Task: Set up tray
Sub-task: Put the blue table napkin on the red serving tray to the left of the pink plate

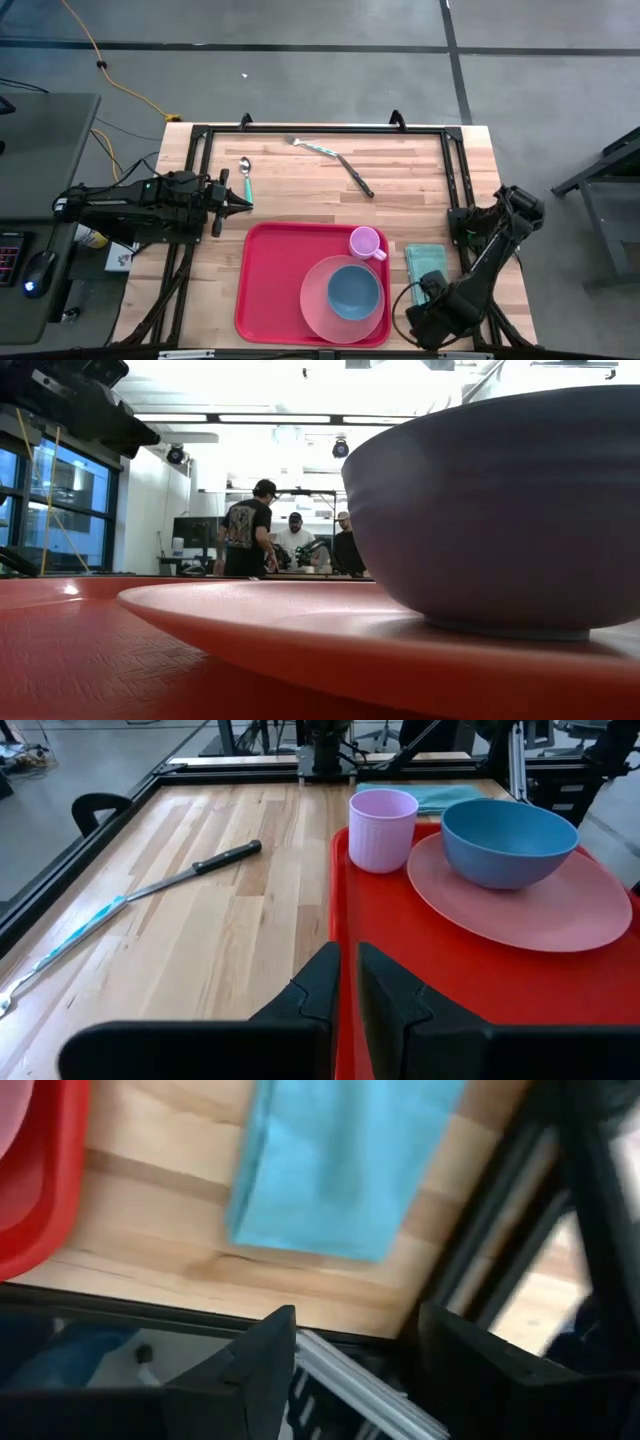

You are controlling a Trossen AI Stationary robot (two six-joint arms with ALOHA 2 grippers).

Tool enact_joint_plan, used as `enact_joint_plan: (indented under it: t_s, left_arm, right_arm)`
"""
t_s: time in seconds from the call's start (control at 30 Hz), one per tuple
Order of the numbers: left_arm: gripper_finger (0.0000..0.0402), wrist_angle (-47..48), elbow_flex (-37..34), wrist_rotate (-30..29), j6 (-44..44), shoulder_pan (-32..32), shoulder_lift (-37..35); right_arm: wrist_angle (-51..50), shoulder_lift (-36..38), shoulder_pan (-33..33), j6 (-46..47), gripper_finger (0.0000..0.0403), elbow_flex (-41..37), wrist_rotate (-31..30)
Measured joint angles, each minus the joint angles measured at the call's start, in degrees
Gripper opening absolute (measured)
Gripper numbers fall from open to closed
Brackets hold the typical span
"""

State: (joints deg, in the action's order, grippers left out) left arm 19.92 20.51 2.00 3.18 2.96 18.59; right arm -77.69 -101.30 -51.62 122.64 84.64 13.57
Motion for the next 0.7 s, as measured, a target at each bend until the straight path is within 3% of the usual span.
enact_joint_plan:
  t_s: [0.27,0.47,0.7]
  left_arm:
    - [0.0067,0.0,0.0,1.4,0.0,0.0,0.0]
    - [0.0067,0.0,0.0,2.0,0.0,0.0,0.0]
    - [0.0067,0.0,0.0,1.9,0.0,0.0,0.0]
  right_arm:
    - [20.7,-0.3,0.7,-0.3,0.0193,-10.1,-2.8]
    - [22.2,-0.3,1.0,-0.6,0.0193,-13.6,-1.0]
    - [32.7,-0.3,2.2,-1.1,0.0193,-18.0,-2.3]
